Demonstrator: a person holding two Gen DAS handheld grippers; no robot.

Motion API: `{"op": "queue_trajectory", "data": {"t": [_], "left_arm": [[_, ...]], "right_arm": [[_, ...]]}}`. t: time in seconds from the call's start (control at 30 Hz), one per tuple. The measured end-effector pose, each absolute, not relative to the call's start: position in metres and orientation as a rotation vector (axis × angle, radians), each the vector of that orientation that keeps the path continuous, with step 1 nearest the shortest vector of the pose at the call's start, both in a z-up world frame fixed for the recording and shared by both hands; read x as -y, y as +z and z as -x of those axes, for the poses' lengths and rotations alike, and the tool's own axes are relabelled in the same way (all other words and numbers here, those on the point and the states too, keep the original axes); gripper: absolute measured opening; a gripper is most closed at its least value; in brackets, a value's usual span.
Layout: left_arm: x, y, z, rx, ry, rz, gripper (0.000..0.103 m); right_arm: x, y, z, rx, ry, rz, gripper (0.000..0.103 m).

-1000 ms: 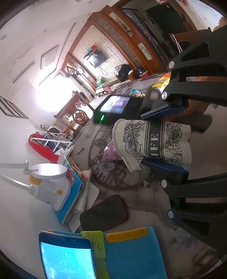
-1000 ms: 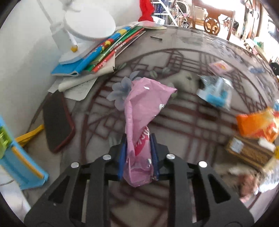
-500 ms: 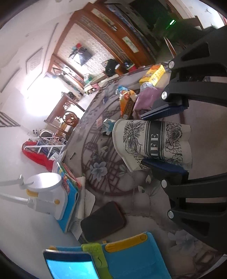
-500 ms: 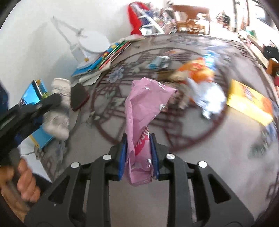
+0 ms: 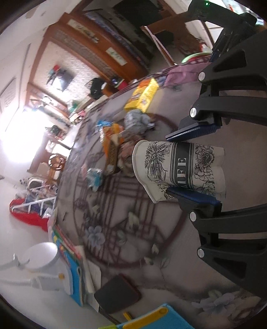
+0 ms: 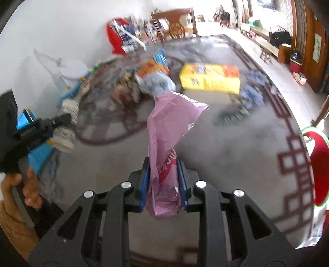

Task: Collect trash
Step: 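Carry the paper cup and pink bag over the red bucket and open both grippers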

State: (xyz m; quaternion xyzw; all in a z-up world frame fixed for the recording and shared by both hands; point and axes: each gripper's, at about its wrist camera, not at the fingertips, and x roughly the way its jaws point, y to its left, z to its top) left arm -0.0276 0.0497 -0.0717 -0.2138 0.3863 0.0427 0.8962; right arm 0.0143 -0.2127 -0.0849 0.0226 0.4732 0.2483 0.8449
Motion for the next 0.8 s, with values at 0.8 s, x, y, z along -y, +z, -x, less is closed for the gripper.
{"op": "queue_trajectory", "data": {"t": [0.8], "left_arm": [[-0.011, -0.129, 0.003, -1.024, 0.074, 0.364, 0.070]], "right_arm": [[0.203, -0.127, -0.033, -1.090, 0.477, 0.061, 0.039]]}}
